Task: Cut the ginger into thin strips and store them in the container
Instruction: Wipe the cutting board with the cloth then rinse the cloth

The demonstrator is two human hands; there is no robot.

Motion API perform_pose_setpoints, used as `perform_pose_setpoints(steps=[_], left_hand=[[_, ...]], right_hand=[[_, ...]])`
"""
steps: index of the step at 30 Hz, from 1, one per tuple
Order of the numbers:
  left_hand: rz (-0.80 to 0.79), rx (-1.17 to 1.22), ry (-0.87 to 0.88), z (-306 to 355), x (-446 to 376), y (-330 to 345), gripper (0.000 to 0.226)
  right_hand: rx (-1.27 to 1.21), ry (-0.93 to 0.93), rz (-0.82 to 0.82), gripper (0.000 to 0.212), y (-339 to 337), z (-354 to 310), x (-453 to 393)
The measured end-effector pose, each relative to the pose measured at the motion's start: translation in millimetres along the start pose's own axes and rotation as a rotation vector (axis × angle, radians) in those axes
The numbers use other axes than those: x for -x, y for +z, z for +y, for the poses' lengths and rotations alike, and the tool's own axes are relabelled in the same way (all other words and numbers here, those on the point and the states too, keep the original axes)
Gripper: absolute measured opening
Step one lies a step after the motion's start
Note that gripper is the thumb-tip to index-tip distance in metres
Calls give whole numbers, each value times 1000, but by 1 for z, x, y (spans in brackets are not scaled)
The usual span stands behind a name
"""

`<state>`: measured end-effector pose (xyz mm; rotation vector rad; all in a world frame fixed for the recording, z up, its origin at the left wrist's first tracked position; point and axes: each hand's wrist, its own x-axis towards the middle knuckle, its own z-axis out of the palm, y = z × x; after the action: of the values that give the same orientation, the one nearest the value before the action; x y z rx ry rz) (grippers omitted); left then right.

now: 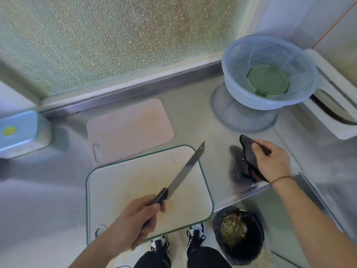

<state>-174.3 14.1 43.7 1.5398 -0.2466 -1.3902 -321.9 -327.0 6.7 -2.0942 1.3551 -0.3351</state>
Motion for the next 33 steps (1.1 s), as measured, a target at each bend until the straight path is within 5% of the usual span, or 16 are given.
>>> perform_pose_setpoints(steps=[4,7,15,20,25,28,31,33], left_hand=[[435,-1029,263,-24,14,-40,28],[559,-1330,437,-51,13,-67,33],[692,-1462,523,-98,0,-110,49],[745,-1427,521,-101,0,-115,34],[853,-1358,466,-97,0,-110,44],[912,-1286,446,-75,-12,-93,39],[815,-1246,435,-33,-47,-69,54],[687,-1287,346,-6,-80,-55,76]], right_hand=[[-137,53,-9,18,-1,-8,5],[-119,-1,-52,18,6,-21,7],[-104,-129,-147,27,29,-60,-5],[-70,-213,-216,61,44,-80,-19],[27,-593,-311,54,74,-119,-75],[294,-874,-342,53,111,-156,-127],[652,-941,-400,52,153,-167,-163],[649,-960,-462,50,174,-159,-176]])
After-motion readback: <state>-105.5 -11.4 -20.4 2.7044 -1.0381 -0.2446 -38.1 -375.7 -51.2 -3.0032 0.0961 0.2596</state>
